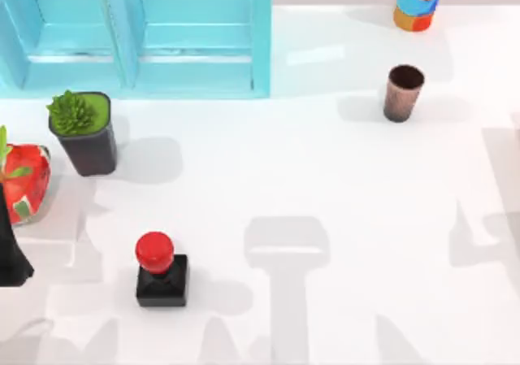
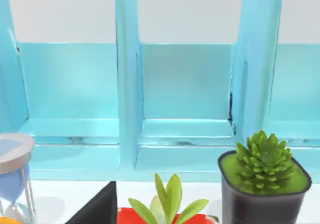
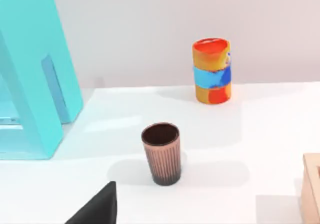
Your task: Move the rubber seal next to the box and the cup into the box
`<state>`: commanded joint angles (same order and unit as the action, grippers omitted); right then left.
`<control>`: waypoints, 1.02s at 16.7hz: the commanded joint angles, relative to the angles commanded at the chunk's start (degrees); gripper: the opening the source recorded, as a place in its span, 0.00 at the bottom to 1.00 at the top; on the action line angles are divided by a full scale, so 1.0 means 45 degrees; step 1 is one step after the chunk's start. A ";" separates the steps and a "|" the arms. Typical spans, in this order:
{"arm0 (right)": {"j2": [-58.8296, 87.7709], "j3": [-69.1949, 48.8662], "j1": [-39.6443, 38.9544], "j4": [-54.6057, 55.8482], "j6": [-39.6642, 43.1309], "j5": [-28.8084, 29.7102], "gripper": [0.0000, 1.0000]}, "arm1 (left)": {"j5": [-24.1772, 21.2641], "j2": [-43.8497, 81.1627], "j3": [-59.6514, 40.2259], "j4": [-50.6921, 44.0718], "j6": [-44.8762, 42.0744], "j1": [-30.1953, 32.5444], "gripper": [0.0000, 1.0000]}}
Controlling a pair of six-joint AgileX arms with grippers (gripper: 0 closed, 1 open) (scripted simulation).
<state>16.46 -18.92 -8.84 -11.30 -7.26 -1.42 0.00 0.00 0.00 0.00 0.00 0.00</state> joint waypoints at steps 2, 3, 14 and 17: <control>0.1884 -0.1999 -0.0913 -0.1296 -0.0755 -0.0076 1.00 | 0.0000 0.0000 0.0000 0.0000 0.0000 0.0000 1.00; 0.2955 -0.3098 -0.1409 -0.2032 -0.1171 -0.0099 1.00 | 0.0000 0.0000 0.0000 0.0000 0.0000 0.0000 1.00; 1.7485 -1.7439 -0.7246 -1.1805 -0.6519 0.0540 1.00 | 0.0000 0.0000 0.0000 0.0000 0.0000 0.0000 1.00; 2.1429 -2.1645 -0.8631 -1.4335 -0.8009 0.0959 1.00 | 0.0000 0.0000 0.0000 0.0000 0.0000 0.0000 1.00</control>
<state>112.89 -116.33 -47.68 -75.80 -43.30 2.90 0.00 0.00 0.00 0.00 0.00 0.00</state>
